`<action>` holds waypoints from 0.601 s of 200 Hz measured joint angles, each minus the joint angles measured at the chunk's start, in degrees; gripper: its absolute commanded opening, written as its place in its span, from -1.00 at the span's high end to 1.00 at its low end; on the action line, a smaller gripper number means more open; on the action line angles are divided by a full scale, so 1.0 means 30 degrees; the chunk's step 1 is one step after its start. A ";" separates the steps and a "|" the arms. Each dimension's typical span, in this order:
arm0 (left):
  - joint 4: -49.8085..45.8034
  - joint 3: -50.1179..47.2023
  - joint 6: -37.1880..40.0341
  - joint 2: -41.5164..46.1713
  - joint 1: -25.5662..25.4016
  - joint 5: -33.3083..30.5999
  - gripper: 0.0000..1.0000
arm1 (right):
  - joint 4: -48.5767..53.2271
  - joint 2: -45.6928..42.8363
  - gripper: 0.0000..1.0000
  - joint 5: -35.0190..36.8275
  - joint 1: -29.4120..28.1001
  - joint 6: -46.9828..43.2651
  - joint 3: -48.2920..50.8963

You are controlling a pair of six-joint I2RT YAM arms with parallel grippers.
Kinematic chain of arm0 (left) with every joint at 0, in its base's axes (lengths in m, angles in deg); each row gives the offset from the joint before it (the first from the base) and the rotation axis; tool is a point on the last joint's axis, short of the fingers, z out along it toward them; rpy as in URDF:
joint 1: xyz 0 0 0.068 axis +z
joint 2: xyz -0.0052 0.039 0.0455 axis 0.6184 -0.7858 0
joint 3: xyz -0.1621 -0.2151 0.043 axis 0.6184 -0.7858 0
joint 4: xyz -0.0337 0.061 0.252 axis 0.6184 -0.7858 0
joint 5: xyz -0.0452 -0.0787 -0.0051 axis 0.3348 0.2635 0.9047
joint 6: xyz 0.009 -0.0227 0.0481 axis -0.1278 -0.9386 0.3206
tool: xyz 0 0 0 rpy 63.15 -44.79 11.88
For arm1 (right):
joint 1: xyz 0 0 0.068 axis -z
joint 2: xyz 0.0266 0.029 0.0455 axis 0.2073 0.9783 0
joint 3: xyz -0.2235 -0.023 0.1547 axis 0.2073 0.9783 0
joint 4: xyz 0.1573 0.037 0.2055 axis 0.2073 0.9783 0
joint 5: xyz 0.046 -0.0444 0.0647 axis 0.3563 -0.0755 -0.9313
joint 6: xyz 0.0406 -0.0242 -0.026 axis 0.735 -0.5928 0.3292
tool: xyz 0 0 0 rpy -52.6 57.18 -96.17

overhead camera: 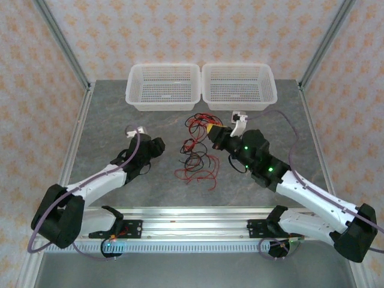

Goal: Untangle the cables

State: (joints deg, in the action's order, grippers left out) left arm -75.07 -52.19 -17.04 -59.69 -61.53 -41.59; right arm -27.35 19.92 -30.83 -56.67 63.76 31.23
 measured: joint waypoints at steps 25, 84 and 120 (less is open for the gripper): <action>-0.0780 -0.0066 0.0248 0.1013 0.0073 -0.0073 -0.12 | 0.1588 -0.0087 1.00 -0.0270 0.0568 -0.0131 -0.0794; -0.2863 0.0736 0.1137 0.3672 -0.1195 0.0976 -0.16 | 0.4233 0.0124 1.00 -0.2754 0.3009 -0.0670 -0.3767; -0.3606 0.2572 0.2149 0.3730 -0.3337 0.0743 -0.17 | 0.5391 0.1632 1.00 -0.4226 0.3570 -0.1377 -0.6681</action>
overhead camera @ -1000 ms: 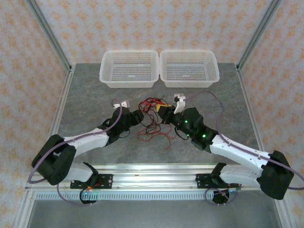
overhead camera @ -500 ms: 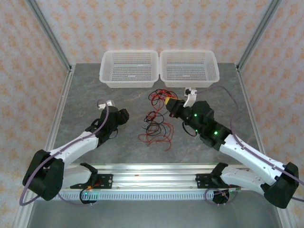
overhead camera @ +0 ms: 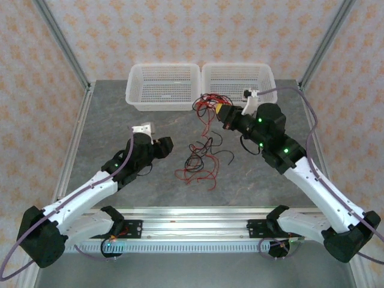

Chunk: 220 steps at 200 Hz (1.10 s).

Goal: Untangle the cables

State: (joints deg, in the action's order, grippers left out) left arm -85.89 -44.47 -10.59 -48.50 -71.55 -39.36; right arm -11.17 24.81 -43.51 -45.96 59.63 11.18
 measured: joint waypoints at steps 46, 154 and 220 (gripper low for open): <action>0.0109 0.0481 0.0954 -0.2543 -0.1785 -0.0364 -0.16 | 0.1093 0.0845 1.00 0.0044 0.0189 -0.0459 -0.1326; 0.2361 0.1581 -0.0291 -1.1723 -0.3104 -0.0794 -0.12 | -0.3388 -0.0692 1.00 0.2718 0.2834 0.3147 1.2269; 0.2681 0.1916 -0.1370 -1.2794 -0.3388 -0.2011 -0.10 | -0.4539 -0.1027 0.15 0.3570 0.5450 0.5770 1.6079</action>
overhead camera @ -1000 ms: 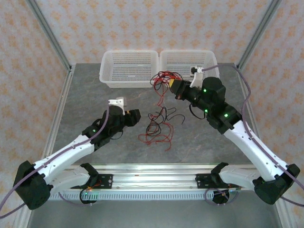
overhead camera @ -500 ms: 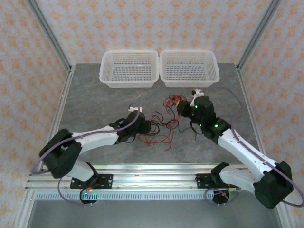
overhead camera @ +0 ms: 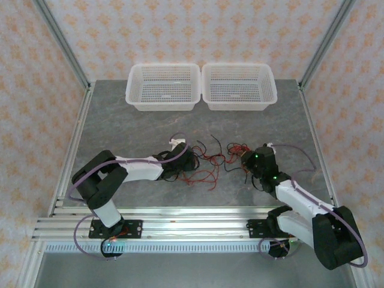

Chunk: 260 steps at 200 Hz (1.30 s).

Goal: Untangle the cables

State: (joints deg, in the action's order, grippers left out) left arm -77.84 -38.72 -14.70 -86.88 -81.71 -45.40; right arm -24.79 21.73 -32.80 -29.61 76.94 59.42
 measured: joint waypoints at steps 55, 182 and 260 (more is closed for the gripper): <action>-0.0605 0.0051 0.0022 0.0007 0.0335 -0.1392 -0.10 | 0.3373 -0.1588 -0.54 0.1406 0.0408 -0.1515 -0.2251; -0.0736 -0.3242 0.0153 0.4641 0.3993 -0.1639 -0.11 | 1.0440 0.5224 -0.16 0.0233 -0.0911 -0.8568 -1.0105; -0.0933 -0.4320 0.0058 0.6732 0.4379 -0.1741 -0.11 | 0.8145 1.0287 0.73 -0.0597 -0.1435 -0.8284 -0.8852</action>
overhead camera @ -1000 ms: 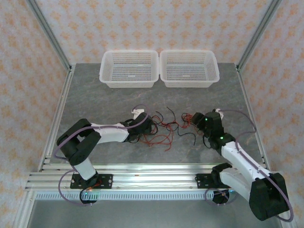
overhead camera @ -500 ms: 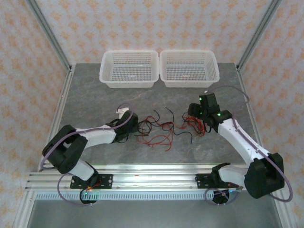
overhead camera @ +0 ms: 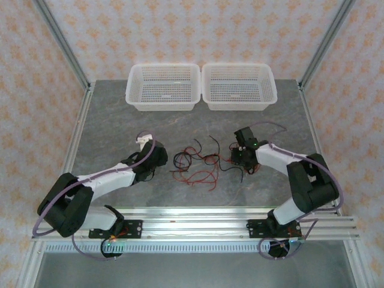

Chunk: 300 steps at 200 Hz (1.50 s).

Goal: Untangle the cables

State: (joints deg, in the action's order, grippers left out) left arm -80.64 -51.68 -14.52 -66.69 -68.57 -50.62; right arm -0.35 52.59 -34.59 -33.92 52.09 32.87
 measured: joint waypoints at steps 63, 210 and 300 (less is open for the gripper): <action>-0.0299 -0.0372 -0.0117 0.0714 0.0000 -0.0015 -0.16 | -0.1326 0.0022 1.00 -0.3235 -0.0291 0.0597 -0.0831; -0.0364 0.0546 0.0743 0.0954 -0.2164 0.1858 -0.25 | -0.1341 -0.4714 0.98 -0.3162 0.0211 0.1792 -0.2929; -0.1341 0.6091 0.0714 -0.7410 -0.3810 -0.0036 -0.24 | 0.0219 -0.5319 -0.05 0.1486 0.2237 0.0809 -0.1413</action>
State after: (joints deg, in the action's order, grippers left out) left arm -84.66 -33.41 -12.38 -88.92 -80.00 -50.73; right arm 0.30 36.64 -30.13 -27.21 54.52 28.63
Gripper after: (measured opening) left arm 0.619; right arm 0.530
